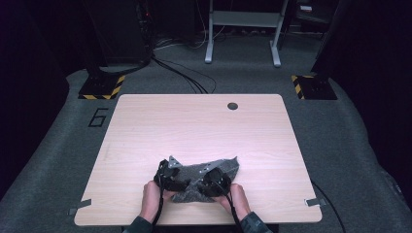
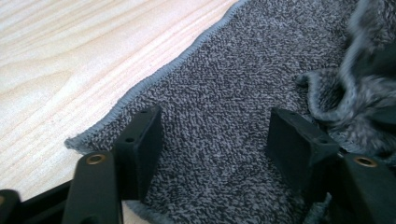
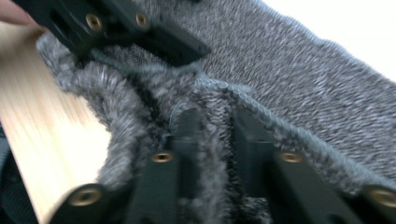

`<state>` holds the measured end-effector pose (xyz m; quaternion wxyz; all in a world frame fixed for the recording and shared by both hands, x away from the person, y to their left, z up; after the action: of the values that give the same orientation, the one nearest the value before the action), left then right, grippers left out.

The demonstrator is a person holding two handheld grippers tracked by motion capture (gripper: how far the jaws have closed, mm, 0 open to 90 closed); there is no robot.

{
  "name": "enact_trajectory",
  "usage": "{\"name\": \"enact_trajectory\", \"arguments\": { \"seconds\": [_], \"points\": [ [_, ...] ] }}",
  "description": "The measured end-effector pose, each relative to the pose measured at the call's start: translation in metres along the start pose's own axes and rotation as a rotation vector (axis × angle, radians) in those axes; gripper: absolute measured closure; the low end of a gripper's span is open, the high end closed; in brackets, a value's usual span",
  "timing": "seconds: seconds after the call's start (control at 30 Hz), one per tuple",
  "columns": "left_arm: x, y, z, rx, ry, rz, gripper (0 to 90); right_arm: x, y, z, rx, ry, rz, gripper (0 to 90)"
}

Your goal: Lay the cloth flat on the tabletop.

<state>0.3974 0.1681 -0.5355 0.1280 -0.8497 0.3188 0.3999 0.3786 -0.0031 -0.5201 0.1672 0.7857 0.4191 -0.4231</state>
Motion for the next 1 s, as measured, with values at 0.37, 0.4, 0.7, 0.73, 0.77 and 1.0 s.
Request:
{"name": "enact_trajectory", "arguments": {
  "seconds": [0.37,0.4,0.7,0.73,0.77,1.0],
  "points": [
    [0.001,-0.006,-0.002,0.0,0.0,-0.008,34.9,-0.04,0.006,0.017,0.014,0.082,0.025,82.1],
    [0.002,-0.006,-0.002,0.003,-0.001,-0.009,35.0,-0.053,0.011,0.025,0.014,0.094,0.044,81.9],
    [0.003,-0.009,-0.004,-0.002,0.001,-0.008,35.1,-0.08,0.018,0.068,0.071,0.099,0.067,79.0],
    [0.003,-0.01,-0.004,0.0,-0.001,-0.007,35.1,-0.08,0.015,0.073,0.074,0.088,0.06,78.4],
    [0.003,-0.01,-0.004,0.001,-0.003,-0.004,35.1,-0.077,0.011,0.08,0.056,0.053,0.047,74.3],
    [0.0,-0.015,-0.004,-0.029,-0.018,0.002,26.7,-0.1,0.017,0.079,0.095,0.115,0.027,54.0]
  ]
}}
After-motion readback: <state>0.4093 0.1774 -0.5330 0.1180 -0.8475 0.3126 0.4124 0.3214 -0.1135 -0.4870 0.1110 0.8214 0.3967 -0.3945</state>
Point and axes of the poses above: each handheld gripper's, and its own axes: x roughly forward along the jaws, z roughly out of its underside, y roughly to its right, the point moved 3 cm from there along x, roughly forward along the jaws
